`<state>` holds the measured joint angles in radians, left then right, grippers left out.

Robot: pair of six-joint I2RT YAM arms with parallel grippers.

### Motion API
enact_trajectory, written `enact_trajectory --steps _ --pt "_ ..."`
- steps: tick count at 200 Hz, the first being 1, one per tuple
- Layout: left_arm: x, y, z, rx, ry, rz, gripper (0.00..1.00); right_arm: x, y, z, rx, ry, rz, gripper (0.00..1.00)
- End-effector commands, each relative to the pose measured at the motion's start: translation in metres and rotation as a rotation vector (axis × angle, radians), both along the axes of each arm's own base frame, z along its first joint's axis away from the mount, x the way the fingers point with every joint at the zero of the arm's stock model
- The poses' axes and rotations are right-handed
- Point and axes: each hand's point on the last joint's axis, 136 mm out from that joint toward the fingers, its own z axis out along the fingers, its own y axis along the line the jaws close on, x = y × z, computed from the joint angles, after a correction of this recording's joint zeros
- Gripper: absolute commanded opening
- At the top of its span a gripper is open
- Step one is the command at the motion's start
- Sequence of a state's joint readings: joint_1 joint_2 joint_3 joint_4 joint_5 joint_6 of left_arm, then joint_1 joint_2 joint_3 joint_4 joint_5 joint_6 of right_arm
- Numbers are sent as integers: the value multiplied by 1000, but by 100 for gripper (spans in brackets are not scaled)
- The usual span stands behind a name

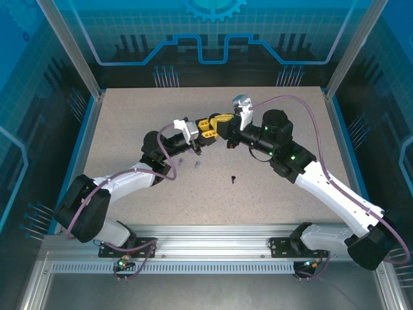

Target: Insert wireless bluetooth earbuds into charging case

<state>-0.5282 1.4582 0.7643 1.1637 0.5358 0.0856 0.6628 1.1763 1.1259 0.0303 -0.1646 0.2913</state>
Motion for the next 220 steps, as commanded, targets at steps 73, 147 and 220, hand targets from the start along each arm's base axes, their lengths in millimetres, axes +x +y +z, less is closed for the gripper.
enact_trajectory --steps 73,147,220 --pt "-8 5 28 -47 -83 10 0 -1 -5 2 0 35 -33 44" --pt "-4 6 11 -40 -54 34 0 -3 -53 67 101 7 -226 71" --pt "-8 15 11 -49 -31 59 0 15 -119 -47 -58 365 -531 71"
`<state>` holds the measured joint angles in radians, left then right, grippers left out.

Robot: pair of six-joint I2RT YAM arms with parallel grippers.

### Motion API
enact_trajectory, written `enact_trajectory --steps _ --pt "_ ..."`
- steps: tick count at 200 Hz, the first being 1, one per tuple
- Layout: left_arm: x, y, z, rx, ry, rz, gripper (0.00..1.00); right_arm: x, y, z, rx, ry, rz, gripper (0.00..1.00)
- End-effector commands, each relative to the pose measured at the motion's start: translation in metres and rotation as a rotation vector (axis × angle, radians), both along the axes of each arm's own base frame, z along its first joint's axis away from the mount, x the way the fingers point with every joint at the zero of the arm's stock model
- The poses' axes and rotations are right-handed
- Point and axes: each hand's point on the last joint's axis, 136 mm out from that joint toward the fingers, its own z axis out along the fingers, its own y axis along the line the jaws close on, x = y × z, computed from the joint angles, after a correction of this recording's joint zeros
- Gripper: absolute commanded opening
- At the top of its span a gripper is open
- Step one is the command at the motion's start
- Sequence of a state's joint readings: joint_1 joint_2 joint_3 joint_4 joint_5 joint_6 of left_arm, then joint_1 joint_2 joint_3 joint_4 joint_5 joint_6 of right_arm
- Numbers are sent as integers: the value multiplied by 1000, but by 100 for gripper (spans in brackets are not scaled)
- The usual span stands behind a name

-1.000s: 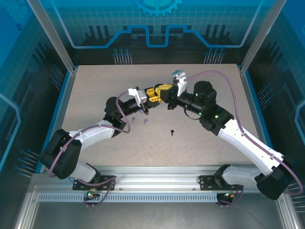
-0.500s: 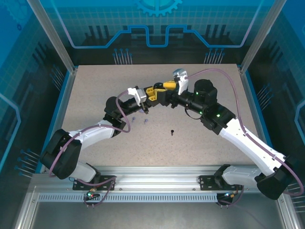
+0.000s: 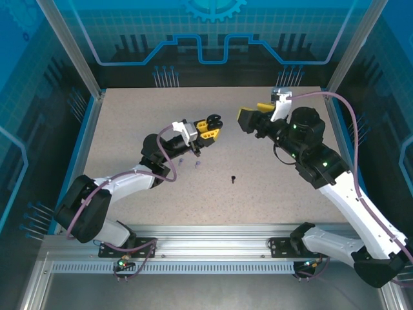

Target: Insert wireless bluetooth earbuds into charging case

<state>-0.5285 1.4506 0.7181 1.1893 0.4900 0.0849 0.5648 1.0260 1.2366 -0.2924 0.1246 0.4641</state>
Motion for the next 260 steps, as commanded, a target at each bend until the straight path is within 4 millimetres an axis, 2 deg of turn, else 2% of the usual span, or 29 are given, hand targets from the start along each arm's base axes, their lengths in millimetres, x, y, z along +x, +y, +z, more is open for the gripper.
enact_trajectory --steps 1,42,62,82,107,135,165,260 --pt "-11 9 21 -40 -52 18 0 7 -20 -78 -79 251 -115 71" --pt "-16 15 25 -32 -46 45 0 9 -20 -188 -175 566 -178 69" --pt "-19 18 26 -25 -47 56 0 7 -20 -235 -214 679 -216 66" --pt "-22 21 28 -24 -45 62 0 4 -15 -274 -265 768 -237 62" --pt "-23 23 27 -20 -44 72 0 1 1 -311 -345 854 -225 56" --pt "-24 24 26 -20 -41 78 0 -2 19 -334 -452 900 -225 50" --pt "-25 26 26 -17 -48 84 0 -6 22 -351 -534 926 -270 46" --pt "-28 28 24 -1 -59 92 0 -10 26 -377 -591 974 -312 37"
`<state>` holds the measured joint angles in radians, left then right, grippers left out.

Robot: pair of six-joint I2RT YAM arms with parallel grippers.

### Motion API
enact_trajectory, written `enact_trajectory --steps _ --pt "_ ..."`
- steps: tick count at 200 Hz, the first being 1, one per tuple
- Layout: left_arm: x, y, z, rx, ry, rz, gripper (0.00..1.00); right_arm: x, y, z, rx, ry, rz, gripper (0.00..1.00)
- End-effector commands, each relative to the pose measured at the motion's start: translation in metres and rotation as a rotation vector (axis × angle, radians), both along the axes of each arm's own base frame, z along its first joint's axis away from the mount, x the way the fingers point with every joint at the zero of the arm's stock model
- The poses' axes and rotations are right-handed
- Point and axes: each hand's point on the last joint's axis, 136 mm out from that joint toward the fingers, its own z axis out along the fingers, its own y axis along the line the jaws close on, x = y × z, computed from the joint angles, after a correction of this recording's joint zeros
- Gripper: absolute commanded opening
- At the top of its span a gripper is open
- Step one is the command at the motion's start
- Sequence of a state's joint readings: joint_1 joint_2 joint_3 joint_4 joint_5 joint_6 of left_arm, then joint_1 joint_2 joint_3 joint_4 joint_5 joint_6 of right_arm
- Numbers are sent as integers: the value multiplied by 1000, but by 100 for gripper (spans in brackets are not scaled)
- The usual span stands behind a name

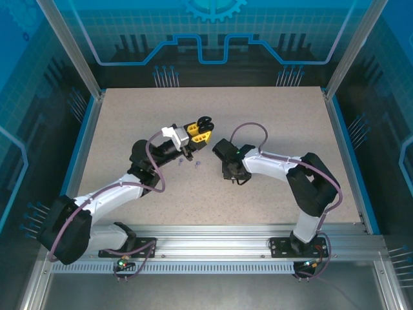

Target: Insert wireless bluetooth earbuds into charging case

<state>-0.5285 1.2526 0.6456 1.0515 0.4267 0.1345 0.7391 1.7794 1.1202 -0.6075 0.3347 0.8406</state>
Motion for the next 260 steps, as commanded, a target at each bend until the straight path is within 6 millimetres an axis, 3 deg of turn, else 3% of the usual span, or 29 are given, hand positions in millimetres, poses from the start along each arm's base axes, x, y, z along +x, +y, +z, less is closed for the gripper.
enact_trajectory --steps 1,201,235,260 --pt "-5 4 7 -8 -40 19 0 -1 0 -3 -38 5 -23 37" --pt "-9 3 8 -2 -35 4 0 -2 5 -27 -16 32 -44 23" --pt "-9 3 7 -2 -32 2 0 -2 6 -19 16 14 -47 20" --pt "-8 3 7 -2 -32 0 0 2 6 -1 46 -39 -48 18"
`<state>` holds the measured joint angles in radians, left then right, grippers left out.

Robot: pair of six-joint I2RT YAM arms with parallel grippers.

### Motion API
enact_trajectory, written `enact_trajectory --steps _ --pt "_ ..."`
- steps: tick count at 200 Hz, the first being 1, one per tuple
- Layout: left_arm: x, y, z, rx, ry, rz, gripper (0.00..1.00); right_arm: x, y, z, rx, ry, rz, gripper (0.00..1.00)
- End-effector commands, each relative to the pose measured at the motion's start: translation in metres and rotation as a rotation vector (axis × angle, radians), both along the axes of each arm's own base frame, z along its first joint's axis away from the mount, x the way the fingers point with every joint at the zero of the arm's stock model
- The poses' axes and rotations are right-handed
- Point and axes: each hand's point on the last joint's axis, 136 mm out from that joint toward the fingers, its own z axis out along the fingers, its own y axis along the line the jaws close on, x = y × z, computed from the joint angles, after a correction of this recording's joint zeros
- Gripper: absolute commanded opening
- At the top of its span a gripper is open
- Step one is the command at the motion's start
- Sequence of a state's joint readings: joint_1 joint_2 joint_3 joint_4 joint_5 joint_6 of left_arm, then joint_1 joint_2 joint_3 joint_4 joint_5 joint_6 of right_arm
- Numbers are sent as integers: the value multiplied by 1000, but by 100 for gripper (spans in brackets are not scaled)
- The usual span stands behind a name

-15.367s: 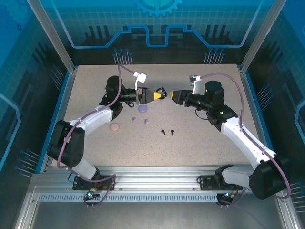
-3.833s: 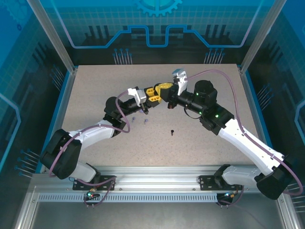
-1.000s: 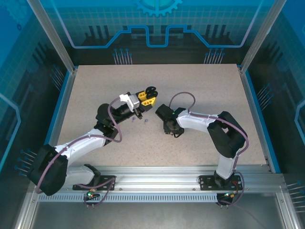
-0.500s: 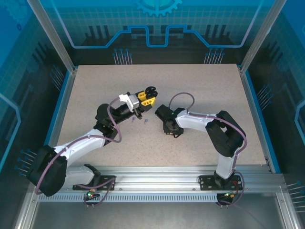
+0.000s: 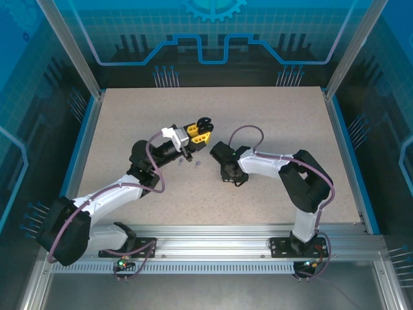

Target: Insert wireless bluetooth earbuds into charging case

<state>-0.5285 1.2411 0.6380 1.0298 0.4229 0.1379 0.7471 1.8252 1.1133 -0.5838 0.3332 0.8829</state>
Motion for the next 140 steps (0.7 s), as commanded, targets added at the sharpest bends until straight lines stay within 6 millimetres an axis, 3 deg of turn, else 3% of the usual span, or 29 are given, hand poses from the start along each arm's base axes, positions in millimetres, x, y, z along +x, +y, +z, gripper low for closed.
enact_trajectory --steps 1,40,69,92,140 --pt "-8 2 11 -12 -46 -3 0 5 4 17 52 -63 -16 18" --pt "-8 1 13 -16 -48 -7 0 13 3 63 119 -181 -12 18" --pt "-8 1 14 -19 -50 -10 0 19 0 109 187 -297 -12 18" --pt "-8 -2 13 -18 -51 -14 0 23 -3 160 265 -413 -1 17" --pt "-8 -9 7 -4 -56 -29 0 23 -8 289 404 -681 77 18"
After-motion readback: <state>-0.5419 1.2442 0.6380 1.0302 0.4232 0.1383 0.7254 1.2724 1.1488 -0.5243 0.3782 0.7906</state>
